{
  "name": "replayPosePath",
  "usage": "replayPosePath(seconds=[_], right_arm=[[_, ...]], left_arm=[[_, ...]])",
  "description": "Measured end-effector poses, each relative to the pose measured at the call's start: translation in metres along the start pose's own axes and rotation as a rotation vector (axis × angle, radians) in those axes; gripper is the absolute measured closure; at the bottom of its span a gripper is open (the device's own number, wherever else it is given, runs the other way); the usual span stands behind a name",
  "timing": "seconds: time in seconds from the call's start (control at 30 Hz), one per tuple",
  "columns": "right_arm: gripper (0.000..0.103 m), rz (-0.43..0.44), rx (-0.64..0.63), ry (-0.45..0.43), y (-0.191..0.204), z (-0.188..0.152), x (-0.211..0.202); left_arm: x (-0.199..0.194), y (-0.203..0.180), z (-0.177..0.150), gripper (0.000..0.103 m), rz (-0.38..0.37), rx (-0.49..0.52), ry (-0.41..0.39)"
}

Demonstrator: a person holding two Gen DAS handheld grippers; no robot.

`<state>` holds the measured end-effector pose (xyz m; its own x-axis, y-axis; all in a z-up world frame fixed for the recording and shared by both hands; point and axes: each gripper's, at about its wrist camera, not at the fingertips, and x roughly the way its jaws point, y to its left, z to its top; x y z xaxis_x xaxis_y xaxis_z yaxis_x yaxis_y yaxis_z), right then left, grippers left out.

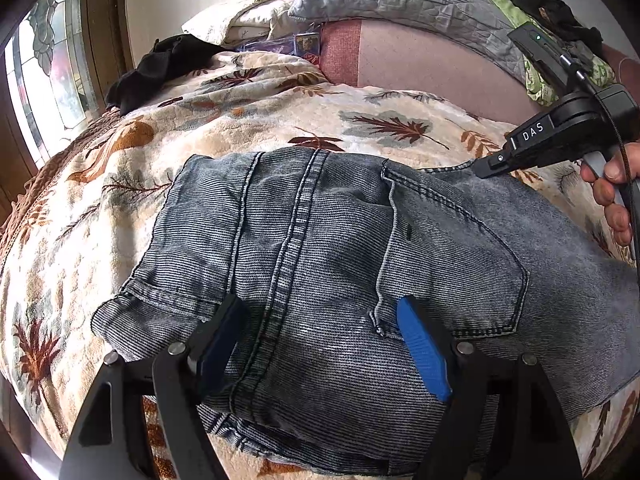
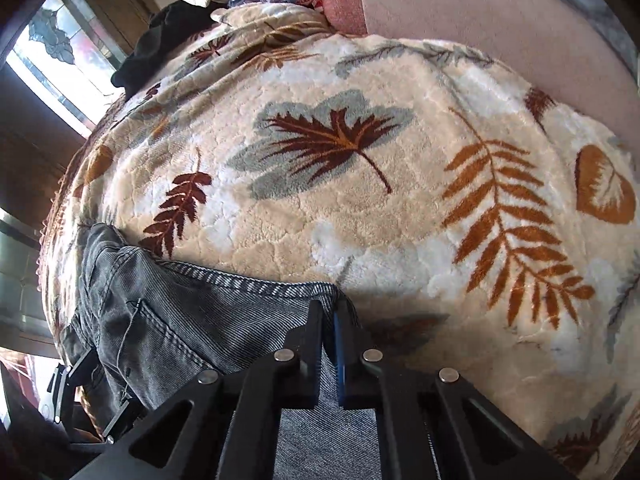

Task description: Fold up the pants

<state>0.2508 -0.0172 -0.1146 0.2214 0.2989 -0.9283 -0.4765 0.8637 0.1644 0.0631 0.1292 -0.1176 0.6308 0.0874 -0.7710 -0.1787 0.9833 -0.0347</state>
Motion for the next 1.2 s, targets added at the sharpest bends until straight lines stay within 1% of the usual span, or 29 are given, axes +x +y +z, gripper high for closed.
replayPosePath(seconds=[0.1, 0.13, 0.2, 0.23, 0.27, 0.33, 0.43, 0.47, 0.53, 0.6, 0.67, 0.73, 0.8, 0.83, 0.9, 0.93, 1.0, 1.1, 1.17, 1.2], right_arm=[[0.098, -0.082, -0.059, -0.076, 0.011, 0.002, -0.008], [0.098, -0.101, -0.069, -0.073, 0.012, 0.002, -0.002], [0.098, -0.149, -0.088, -0.025, 0.008, 0.000, 0.019], [0.098, -0.158, -0.091, -0.013, 0.006, -0.003, 0.028], [0.098, -0.143, -0.073, -0.030, 0.004, -0.004, 0.029], [0.097, -0.085, -0.008, -0.063, -0.006, -0.004, 0.017], [0.097, -0.046, 0.060, -0.113, -0.019, -0.007, -0.013], [0.097, -0.008, 0.088, -0.123, -0.024, -0.010, -0.024], [0.097, 0.074, 0.138, -0.118, -0.030, -0.020, -0.038], [0.097, 0.123, 0.149, -0.105, -0.027, -0.031, -0.041], [0.097, 0.105, 0.148, -0.068, -0.027, -0.041, -0.034], [0.097, 0.052, 0.136, -0.027, -0.030, -0.050, -0.021], [0.096, -0.020, 0.123, 0.040, -0.037, -0.059, -0.001], [0.096, -0.013, 0.123, 0.039, -0.041, -0.061, 0.003], [0.096, -0.009, 0.153, 0.020, -0.046, -0.060, -0.003], [0.096, -0.023, 0.167, 0.003, -0.047, -0.060, -0.010], [0.096, 0.005, 0.172, -0.051, -0.048, -0.068, -0.030], [0.096, 0.052, 0.191, -0.099, -0.048, -0.100, -0.060], [0.096, 0.052, 0.226, -0.124, -0.059, -0.126, -0.074], [0.096, 0.048, 0.264, -0.130, -0.070, -0.139, -0.079]], left_arm=[[0.000, -0.001, 0.000, 0.024, 0.007, 0.000, -0.002], [0.001, -0.001, -0.001, 0.023, 0.010, 0.002, -0.002], [0.001, -0.002, -0.001, 0.023, 0.015, 0.008, -0.004], [0.002, -0.003, -0.001, 0.023, 0.017, 0.011, -0.005], [0.002, -0.003, -0.001, 0.023, 0.019, 0.014, -0.006], [0.001, -0.002, -0.002, 0.023, 0.018, 0.012, -0.008], [0.002, -0.003, -0.001, 0.023, 0.020, 0.008, -0.006], [0.002, -0.003, -0.001, 0.023, 0.021, 0.006, -0.005], [0.002, -0.004, -0.001, 0.022, 0.024, 0.003, -0.003], [0.002, -0.004, -0.001, 0.022, 0.027, 0.001, -0.003], [0.002, -0.005, -0.001, 0.022, 0.032, 0.001, -0.003], [0.002, -0.004, -0.001, 0.021, 0.032, 0.002, -0.004], [0.002, -0.005, -0.001, 0.021, 0.035, 0.006, -0.007], [0.003, -0.006, -0.001, 0.021, 0.039, 0.009, -0.005], [0.003, -0.007, -0.001, 0.020, 0.041, 0.005, -0.007], [0.003, -0.007, 0.000, 0.019, 0.042, 0.004, -0.008], [0.002, -0.007, 0.000, 0.019, 0.042, 0.002, -0.012], [-0.001, -0.006, 0.000, 0.019, 0.033, -0.008, -0.020], [-0.003, -0.006, -0.001, 0.019, 0.034, -0.015, -0.029], [-0.004, -0.007, -0.002, 0.019, 0.036, -0.018, -0.033]])
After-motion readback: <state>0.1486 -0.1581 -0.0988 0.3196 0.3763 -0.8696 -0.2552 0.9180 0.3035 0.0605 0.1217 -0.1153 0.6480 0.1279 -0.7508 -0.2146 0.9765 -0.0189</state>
